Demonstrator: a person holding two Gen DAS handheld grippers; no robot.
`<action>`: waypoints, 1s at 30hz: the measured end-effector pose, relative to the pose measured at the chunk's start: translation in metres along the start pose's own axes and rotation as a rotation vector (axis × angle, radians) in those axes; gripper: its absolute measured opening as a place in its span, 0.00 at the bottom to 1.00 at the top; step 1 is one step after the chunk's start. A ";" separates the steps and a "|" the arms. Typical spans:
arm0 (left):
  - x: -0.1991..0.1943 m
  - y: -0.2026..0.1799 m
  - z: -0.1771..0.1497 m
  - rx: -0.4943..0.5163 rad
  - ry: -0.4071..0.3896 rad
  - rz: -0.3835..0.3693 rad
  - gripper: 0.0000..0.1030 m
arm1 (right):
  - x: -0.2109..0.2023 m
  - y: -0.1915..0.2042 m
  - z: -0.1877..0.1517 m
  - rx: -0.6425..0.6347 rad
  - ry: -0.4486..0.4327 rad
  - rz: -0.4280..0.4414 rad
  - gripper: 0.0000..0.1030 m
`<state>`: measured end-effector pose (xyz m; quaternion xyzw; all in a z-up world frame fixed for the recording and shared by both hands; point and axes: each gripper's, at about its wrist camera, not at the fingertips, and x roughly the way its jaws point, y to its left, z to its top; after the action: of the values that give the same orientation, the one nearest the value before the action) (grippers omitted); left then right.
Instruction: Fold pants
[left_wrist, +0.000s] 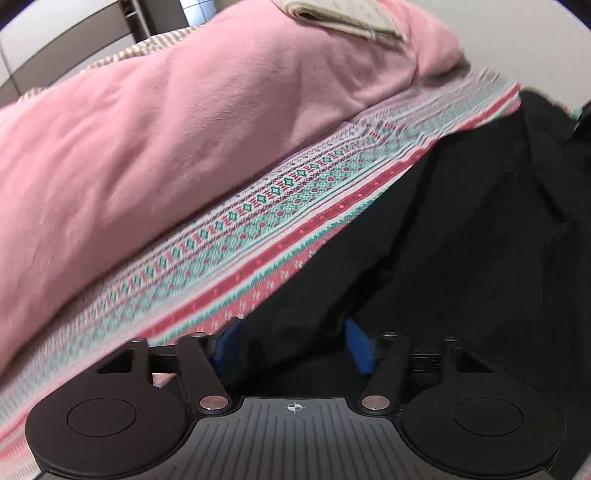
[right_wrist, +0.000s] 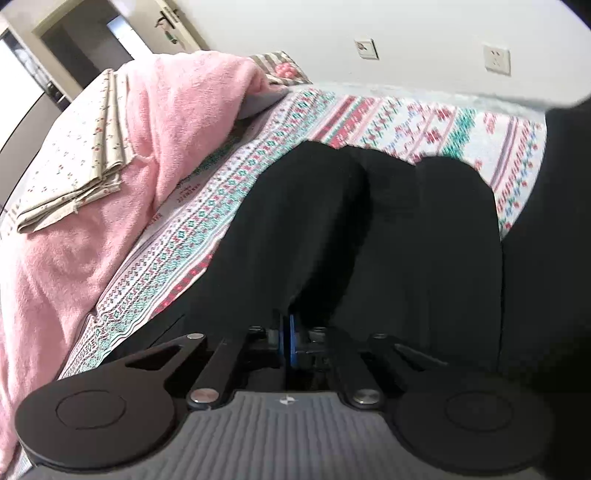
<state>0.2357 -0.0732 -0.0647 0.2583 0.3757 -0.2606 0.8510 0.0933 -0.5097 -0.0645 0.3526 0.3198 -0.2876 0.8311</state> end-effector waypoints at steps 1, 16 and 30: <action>0.005 0.000 0.002 0.008 0.012 -0.005 0.09 | -0.003 0.003 0.002 -0.006 -0.009 -0.002 0.00; 0.073 0.086 0.046 -0.317 0.018 -0.050 0.03 | -0.045 0.031 -0.004 -0.183 -0.132 -0.248 0.00; 0.080 0.109 0.029 -0.474 -0.051 0.046 0.00 | -0.046 0.008 0.021 -0.060 -0.190 -0.087 0.06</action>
<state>0.3658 -0.0321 -0.0829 0.0533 0.3987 -0.1522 0.9028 0.0769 -0.5096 -0.0155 0.2842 0.2629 -0.3458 0.8547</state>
